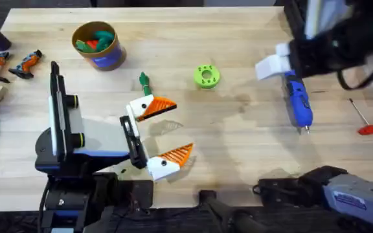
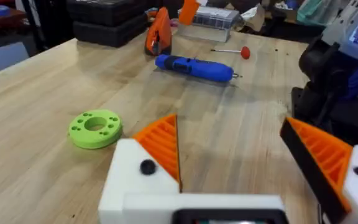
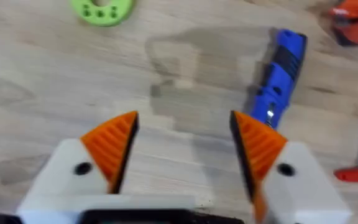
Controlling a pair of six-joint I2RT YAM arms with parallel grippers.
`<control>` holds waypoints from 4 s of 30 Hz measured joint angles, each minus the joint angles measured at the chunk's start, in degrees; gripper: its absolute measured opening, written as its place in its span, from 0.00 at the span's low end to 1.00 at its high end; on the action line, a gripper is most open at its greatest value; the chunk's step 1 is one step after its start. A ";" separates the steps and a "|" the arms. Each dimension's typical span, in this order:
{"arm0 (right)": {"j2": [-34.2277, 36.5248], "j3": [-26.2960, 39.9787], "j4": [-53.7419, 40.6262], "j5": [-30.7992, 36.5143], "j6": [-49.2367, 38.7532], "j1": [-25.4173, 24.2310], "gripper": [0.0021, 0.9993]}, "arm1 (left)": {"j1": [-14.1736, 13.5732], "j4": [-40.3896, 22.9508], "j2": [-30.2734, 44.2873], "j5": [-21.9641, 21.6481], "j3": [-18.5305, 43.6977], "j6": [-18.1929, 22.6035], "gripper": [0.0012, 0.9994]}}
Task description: Pick up the gripper from the table and insert it into the empty holder that is missing its gripper. Then pick up a screw, insert it into the mounting hole, and use the screwdriver to tighten it. Finally, clean up the table by picking up the vegetable and placing it into the bucket.
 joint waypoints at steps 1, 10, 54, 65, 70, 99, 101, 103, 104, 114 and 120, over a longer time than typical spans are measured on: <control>-0.93 -0.88 0.04 0.59 0.02 -1.43 0.96 | 0.00 0.00 -0.01 0.00 0.00 0.00 0.99; -4.71 -4.87 -0.33 2.20 0.10 -11.75 0.99 | 0.00 0.00 -0.02 0.00 0.00 0.00 0.99; -1.91 -4.98 1.08 2.42 0.18 -17.68 0.99 | 0.00 0.00 0.00 0.00 0.00 0.24 0.01; 5.04 -4.98 5.31 1.51 -4.61 -20.71 0.99 | 0.00 0.00 -0.01 0.00 0.00 0.24 0.01; 11.21 -4.98 7.13 -0.29 -6.75 -24.44 0.99 | 0.00 0.00 -0.02 0.00 0.00 0.24 0.01; 28.79 -8.59 18.33 -4.53 -20.62 -29.30 0.99 | 0.00 0.00 0.00 0.00 0.00 0.24 0.01; 28.78 -10.02 19.15 -4.53 -20.62 -29.36 0.99 | 0.00 0.00 -0.01 0.00 0.00 0.24 0.01; 28.77 -10.73 19.65 -4.49 -20.60 -29.52 0.99 | 0.00 0.00 -0.02 0.00 0.00 0.24 0.01; 28.79 -10.82 19.98 -4.38 -20.57 -29.72 0.99 | 0.00 0.00 -0.01 0.00 0.00 0.24 0.01; 28.79 -10.82 21.70 -4.33 -20.36 -32.95 0.95 | 0.00 0.00 -0.01 0.00 0.00 0.24 0.01; 28.78 -10.82 22.82 -4.34 -20.38 -32.93 0.88 | 0.00 0.00 0.00 0.00 0.00 0.24 0.01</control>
